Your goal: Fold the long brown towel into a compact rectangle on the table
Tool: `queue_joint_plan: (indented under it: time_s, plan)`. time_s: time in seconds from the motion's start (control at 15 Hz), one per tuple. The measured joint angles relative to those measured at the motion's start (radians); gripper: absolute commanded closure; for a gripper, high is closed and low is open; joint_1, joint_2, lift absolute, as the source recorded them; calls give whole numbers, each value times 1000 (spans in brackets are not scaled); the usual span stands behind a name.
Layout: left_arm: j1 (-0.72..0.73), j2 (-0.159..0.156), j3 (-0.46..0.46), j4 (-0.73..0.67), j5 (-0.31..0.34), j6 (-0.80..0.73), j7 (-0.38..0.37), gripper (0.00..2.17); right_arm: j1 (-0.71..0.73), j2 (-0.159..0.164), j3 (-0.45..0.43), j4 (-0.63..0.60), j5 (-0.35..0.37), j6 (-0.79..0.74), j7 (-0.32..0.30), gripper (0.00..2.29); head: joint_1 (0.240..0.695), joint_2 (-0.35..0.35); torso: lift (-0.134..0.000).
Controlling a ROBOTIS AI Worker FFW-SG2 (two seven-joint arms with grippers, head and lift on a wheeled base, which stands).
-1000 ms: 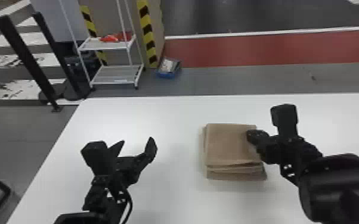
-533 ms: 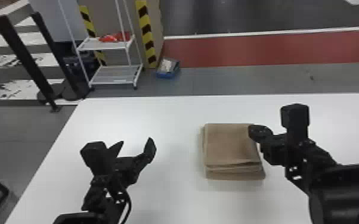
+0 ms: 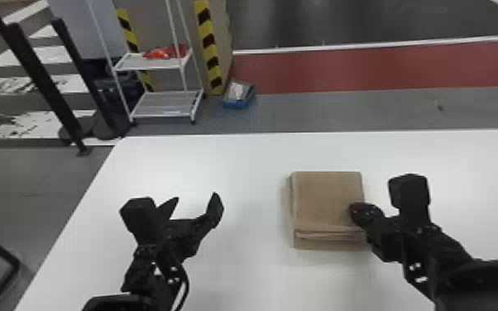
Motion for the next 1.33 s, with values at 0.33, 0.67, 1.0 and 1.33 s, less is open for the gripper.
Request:
queue_joint_plan:
  time_s: [0.33,0.67,1.0,1.33]
  plan:
    - [7,0,6,-5,1,-6,-5,87,52,-3,-12,-94,-11,-14,13,1895,695,155,-115]
    - [10,0,11,-7,3,-6,-6,87,193,-7,7,-242,7,1,28,1895,695,179,-115]
    - [9,0,10,-9,3,-6,-10,87,219,-12,-14,-201,12,-26,28,1895,695,165,-115]
    - [45,0,24,-56,-4,-53,-30,87,340,-10,-45,-307,-55,-351,-17,863,695,168,-115]
